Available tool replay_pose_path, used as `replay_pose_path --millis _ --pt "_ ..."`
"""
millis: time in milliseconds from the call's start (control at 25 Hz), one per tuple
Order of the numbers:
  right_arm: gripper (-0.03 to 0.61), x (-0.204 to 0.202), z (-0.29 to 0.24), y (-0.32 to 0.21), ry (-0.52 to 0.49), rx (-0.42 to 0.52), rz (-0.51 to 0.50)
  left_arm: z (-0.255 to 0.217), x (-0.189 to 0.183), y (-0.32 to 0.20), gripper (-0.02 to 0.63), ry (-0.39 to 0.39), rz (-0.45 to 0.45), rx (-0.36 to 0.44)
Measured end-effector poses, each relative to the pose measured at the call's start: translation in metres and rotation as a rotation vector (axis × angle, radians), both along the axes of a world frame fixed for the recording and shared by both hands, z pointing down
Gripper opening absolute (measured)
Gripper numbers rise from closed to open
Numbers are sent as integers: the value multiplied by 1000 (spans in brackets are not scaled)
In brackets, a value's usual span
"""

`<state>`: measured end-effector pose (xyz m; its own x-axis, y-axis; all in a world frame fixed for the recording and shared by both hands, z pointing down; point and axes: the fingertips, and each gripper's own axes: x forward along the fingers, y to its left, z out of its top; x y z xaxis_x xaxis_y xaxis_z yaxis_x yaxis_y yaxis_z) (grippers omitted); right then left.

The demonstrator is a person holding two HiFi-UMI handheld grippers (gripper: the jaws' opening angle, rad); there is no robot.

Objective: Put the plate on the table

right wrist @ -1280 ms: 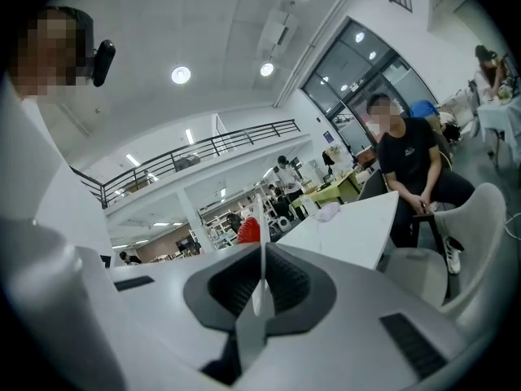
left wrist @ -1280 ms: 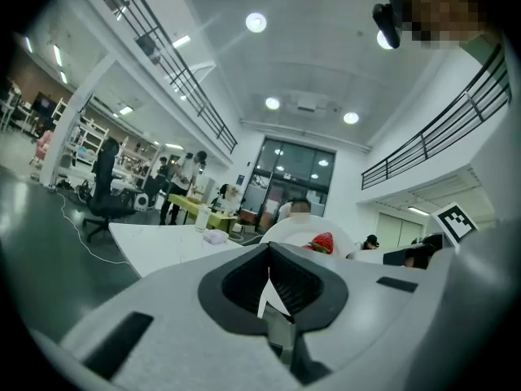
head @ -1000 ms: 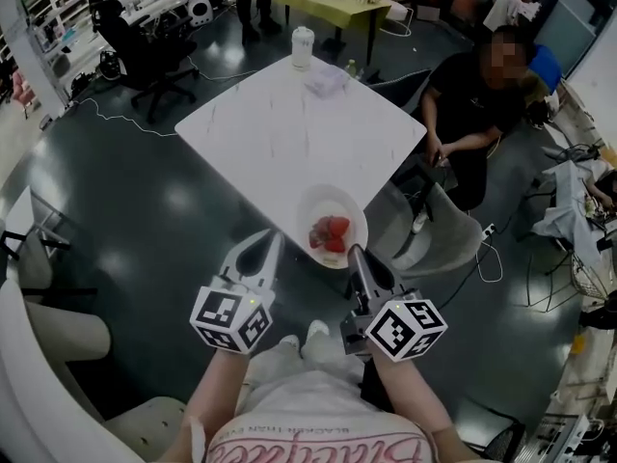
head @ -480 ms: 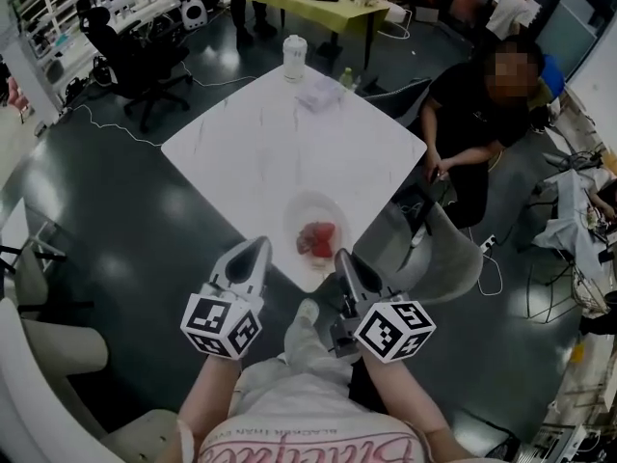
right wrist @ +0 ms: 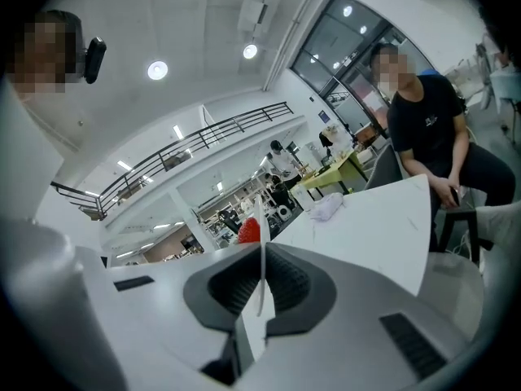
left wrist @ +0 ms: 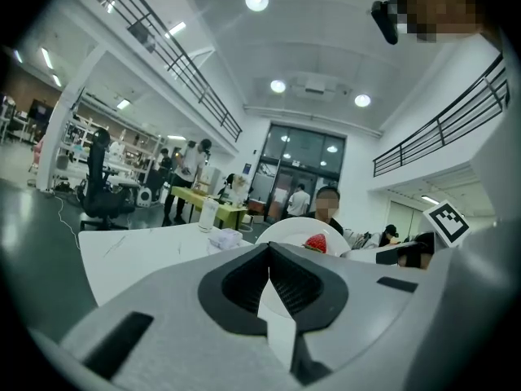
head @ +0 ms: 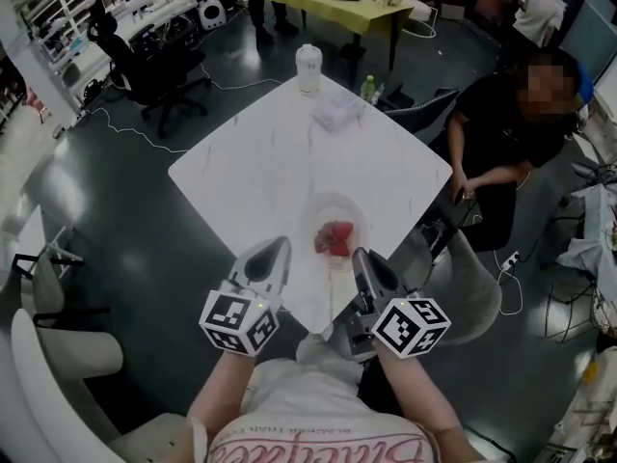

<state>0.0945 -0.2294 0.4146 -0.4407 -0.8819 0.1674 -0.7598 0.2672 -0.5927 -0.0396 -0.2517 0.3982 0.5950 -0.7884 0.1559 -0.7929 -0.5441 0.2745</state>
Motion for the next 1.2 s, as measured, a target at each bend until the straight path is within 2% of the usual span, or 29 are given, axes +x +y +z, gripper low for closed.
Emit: replay_pose_path --millis 280,520,840,1000,1200 --pt "9 19 21 -53 0 -46 -30 9 20 -50 5 -7 -28 -22" --pt "9 16 47 -88 3 -89 -56 18 25 -75 5 -27 -33 -31" --pt "8 2 67 -142 20 -132 -64 34 17 -126 5 -36 -26 -57" --pt "9 -4 88 -179 25 -174 -45 44 10 -159 5 -39 -8 -43" --pt "8 -18 122 -217 17 -240 -29 61 0 -190 5 -86 12 -31"
